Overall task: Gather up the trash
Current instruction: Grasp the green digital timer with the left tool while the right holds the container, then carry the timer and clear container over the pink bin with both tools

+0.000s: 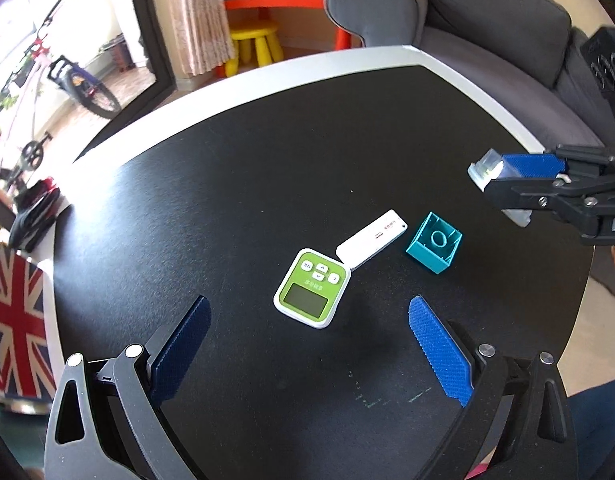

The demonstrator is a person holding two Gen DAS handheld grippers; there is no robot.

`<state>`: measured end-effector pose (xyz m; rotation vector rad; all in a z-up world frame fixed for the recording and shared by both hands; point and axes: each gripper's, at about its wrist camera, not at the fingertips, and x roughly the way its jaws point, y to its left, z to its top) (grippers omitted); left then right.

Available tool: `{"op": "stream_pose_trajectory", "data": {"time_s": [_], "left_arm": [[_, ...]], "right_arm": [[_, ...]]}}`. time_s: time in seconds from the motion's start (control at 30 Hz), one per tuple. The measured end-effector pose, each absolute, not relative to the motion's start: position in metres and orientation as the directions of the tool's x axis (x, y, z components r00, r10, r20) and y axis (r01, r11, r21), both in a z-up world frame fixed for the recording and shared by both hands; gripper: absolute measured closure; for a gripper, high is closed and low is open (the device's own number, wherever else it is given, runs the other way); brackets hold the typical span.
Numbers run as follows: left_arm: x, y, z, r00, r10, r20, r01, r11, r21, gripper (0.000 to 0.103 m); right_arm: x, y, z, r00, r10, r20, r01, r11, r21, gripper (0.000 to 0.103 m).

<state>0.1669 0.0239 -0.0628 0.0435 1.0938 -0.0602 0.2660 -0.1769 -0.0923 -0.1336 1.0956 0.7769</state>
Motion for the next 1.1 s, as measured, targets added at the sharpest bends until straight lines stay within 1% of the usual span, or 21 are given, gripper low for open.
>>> {"op": "stream_pose_trajectory", "data": {"time_s": [0.13, 0.2, 0.33, 0.4, 0.47, 0.53, 0.6, 0.67, 0.87, 1.1], "left_arm": [[0.172, 0.022, -0.073, 0.458, -0.027, -0.889, 0.142, 0.989, 0.043, 0.009], [0.173, 0.021, -0.078, 0.451, -0.039, -0.892, 0.176, 0.983, 0.046, 0.017], [0.176, 0.025, -0.083, 0.447, -0.034, -0.894, 0.182, 0.982, 0.054, 0.025], [0.179, 0.025, -0.086, 0.437, -0.020, -0.899, 0.186, 0.980, 0.068, 0.041], [0.178, 0.023, -0.089, 0.428, -0.018, -0.904, 0.191, 0.979, 0.071, 0.049], [0.178, 0.022, -0.091, 0.426, -0.021, -0.905, 0.191, 0.979, 0.067, 0.050], [0.177, 0.022, -0.091, 0.431, -0.028, -0.902, 0.191, 0.980, 0.060, 0.056], [0.176, 0.021, -0.092, 0.435, -0.036, -0.900, 0.191, 0.980, 0.053, 0.058], [0.177, 0.023, -0.091, 0.430, -0.051, -0.901, 0.179, 0.983, 0.030, 0.061], [0.172, 0.027, -0.088, 0.449, -0.063, -0.891, 0.127, 0.992, -0.006, 0.062]], "right_arm": [[0.267, -0.179, -0.092, 0.228, 0.500, -0.836, -0.621, 0.736, 0.271, 0.045], [0.266, -0.180, -0.092, 0.230, 0.500, -0.835, -0.620, 0.737, 0.271, 0.045], [0.266, -0.180, -0.094, 0.225, 0.502, -0.835, -0.620, 0.735, 0.275, 0.045], [0.266, -0.180, -0.095, 0.224, 0.502, -0.835, -0.621, 0.734, 0.275, 0.045], [0.266, -0.179, -0.095, 0.223, 0.504, -0.835, -0.622, 0.733, 0.276, 0.045], [0.265, -0.179, -0.095, 0.222, 0.504, -0.835, -0.624, 0.731, 0.276, 0.045], [0.265, -0.178, -0.095, 0.220, 0.504, -0.835, -0.627, 0.729, 0.274, 0.045], [0.264, -0.178, -0.096, 0.218, 0.504, -0.836, -0.630, 0.726, 0.274, 0.045], [0.264, -0.177, -0.098, 0.212, 0.502, -0.839, -0.633, 0.724, 0.274, 0.045], [0.260, -0.177, -0.097, 0.213, 0.501, -0.839, -0.640, 0.720, 0.267, 0.045]]}}
